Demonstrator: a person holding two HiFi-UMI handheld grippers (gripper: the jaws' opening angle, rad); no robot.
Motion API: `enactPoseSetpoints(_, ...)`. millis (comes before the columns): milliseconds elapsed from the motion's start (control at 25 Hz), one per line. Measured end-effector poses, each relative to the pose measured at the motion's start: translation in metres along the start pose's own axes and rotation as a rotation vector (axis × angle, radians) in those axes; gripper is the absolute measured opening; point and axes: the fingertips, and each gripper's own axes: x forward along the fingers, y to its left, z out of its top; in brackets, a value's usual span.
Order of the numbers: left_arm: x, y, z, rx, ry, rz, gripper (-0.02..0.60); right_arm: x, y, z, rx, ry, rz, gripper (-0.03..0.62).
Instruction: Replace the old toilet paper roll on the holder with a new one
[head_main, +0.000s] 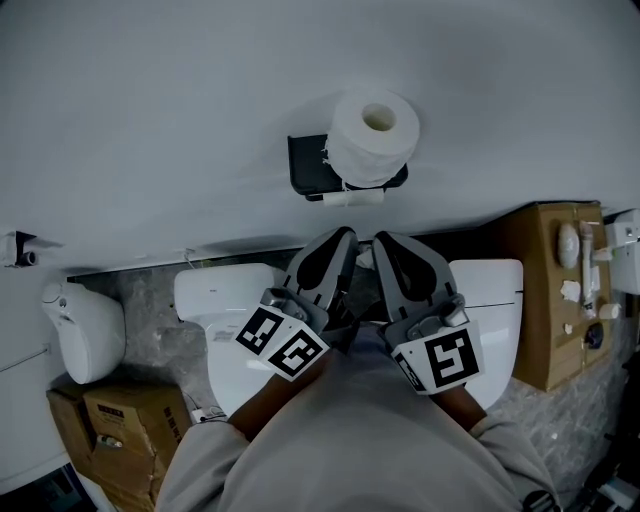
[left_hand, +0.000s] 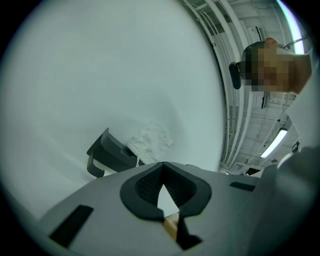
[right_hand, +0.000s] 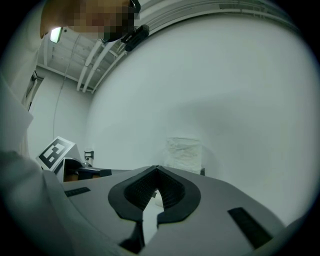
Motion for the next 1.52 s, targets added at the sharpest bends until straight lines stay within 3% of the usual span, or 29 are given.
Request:
enactPoseSetpoints(120,0.002,0.018,-0.006,-0.079,-0.002,0.033,0.005,0.006,-0.003,-0.006,0.01,0.013,-0.003,0.015)
enactPoseSetpoints(320,0.011,0.053,-0.031,-0.333,-0.024,0.122,0.005,0.016,-0.014,-0.012,0.027,0.036,-0.006,0.015)
enactPoseSetpoints(480,0.017,0.065,-0.045,-0.452,-0.057,0.149,0.005,0.021,-0.02,-0.018,0.03,0.063,0.002,0.015)
enactPoseSetpoints(800,0.024,0.078,-0.06,-0.599,-0.134,0.139,0.008,0.019,-0.031,-0.028,0.042,0.1,0.003,0.015)
enactPoseSetpoints(1120,0.037,0.075,-0.062,-0.685,-0.177,0.096,0.014,0.024,-0.034,-0.025,0.046,0.105,0.024,0.015)
enactPoseSetpoints(1400,0.043,0.088,-0.072,-0.767,-0.201,0.123,0.232,0.028,-0.034,-0.022,0.061,0.101,0.045,0.015)
enactPoseSetpoints(1520,0.047,0.096,-0.075,-0.804,-0.225,0.13,0.298,0.028,-0.034,-0.022,0.065,0.103,0.047,0.015)
